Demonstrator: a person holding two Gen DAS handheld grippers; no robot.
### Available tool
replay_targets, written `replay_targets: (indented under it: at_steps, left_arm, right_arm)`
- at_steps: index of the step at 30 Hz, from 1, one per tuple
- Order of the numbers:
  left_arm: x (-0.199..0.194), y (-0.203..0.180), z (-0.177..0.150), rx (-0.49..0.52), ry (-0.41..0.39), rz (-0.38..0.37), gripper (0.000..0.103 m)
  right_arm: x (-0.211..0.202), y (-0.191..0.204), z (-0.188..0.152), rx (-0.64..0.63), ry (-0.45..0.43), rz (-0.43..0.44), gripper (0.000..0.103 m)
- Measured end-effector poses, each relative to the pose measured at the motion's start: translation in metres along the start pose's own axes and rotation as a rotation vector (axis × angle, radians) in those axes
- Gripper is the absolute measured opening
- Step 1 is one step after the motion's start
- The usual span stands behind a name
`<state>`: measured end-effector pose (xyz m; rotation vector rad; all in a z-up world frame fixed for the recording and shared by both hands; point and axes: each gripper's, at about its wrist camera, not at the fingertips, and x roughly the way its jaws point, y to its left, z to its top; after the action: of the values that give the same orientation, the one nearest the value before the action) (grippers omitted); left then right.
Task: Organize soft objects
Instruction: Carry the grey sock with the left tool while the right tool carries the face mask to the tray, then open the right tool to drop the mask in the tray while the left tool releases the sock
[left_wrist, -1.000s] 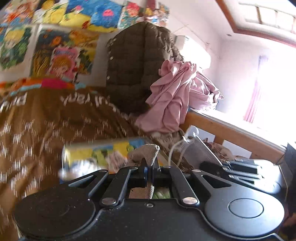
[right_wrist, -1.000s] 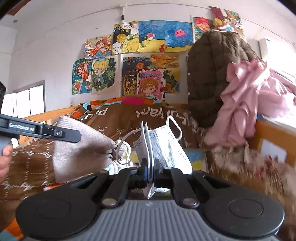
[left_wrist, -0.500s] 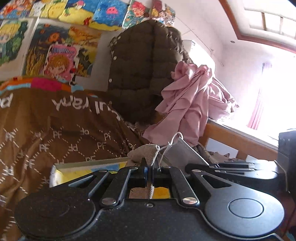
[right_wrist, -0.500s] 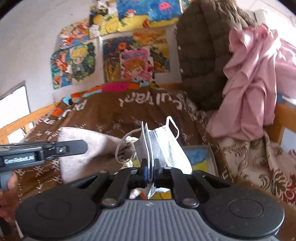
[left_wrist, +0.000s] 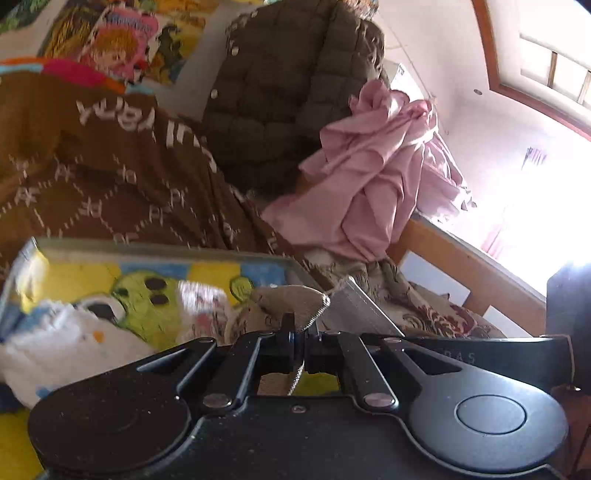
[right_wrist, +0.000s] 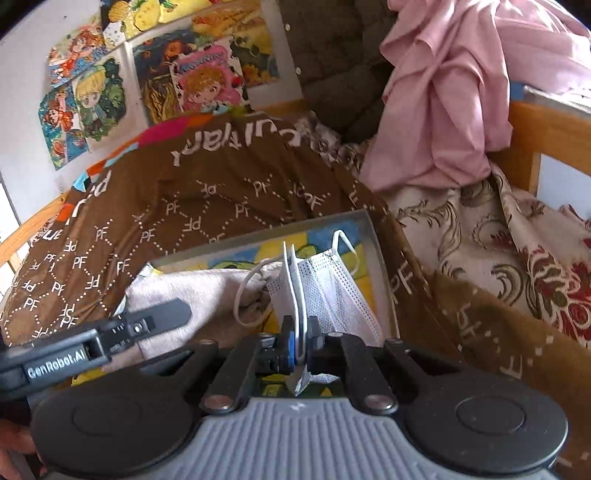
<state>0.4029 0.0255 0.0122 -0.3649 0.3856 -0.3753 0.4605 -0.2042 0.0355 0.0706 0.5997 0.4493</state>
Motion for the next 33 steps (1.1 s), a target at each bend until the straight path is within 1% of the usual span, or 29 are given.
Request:
replay_targets:
  at_steps: [3, 6, 9, 15, 19, 21, 23, 24, 28, 30, 31, 33]
  left_arm:
    - [0.006, -0.001, -0.005, -0.01, 0.035, -0.008, 0.004]
    - [0.011, -0.003, -0.008, -0.008, 0.081, -0.006, 0.005]
    - [0.012, -0.002, -0.01, -0.028, 0.113, -0.006, 0.006]
    - [0.011, -0.004, -0.01, -0.039, 0.126, 0.002, 0.009]
    - [0.009, -0.004, -0.009, -0.045, 0.133, 0.021, 0.011]
    - [0.008, -0.006, -0.009, -0.039, 0.136, 0.034, 0.011]
    - [0.007, -0.009, -0.009, -0.027, 0.14, 0.047, 0.014]
    - [0.006, -0.009, -0.009, -0.025, 0.141, 0.051, 0.014]
    - [0.004, -0.011, -0.01, -0.035, 0.143, 0.059, 0.017]
    - [0.002, -0.01, -0.01, -0.051, 0.144, 0.059, 0.02]
    - [0.001, -0.01, -0.01, -0.055, 0.145, 0.061, 0.023]
    - [0.0, -0.012, -0.011, -0.058, 0.144, 0.068, 0.028]
  right_arm:
    - [0.003, -0.002, -0.001, 0.022, 0.02, 0.002, 0.006]
    - [0.005, -0.001, -0.003, 0.016, 0.038, -0.01, 0.007]
    - [0.004, 0.001, -0.005, 0.018, 0.053, -0.02, 0.007]
    - [0.0, 0.005, -0.006, 0.015, 0.063, -0.028, 0.009]
    - [-0.003, 0.006, -0.006, 0.014, 0.065, -0.038, 0.014]
    - [-0.004, 0.008, -0.007, 0.008, 0.065, -0.042, 0.015]
    - [-0.005, 0.009, -0.008, 0.004, 0.066, -0.045, 0.015]
    - [-0.006, 0.009, -0.009, 0.003, 0.066, -0.046, 0.016]
    - [-0.011, 0.009, -0.011, 0.013, 0.059, -0.054, 0.033]
    - [-0.015, 0.007, -0.011, 0.016, 0.055, -0.056, 0.037]
    - [-0.017, 0.006, -0.012, 0.018, 0.053, -0.059, 0.041]
    - [-0.021, 0.004, -0.012, 0.02, 0.047, -0.06, 0.045]
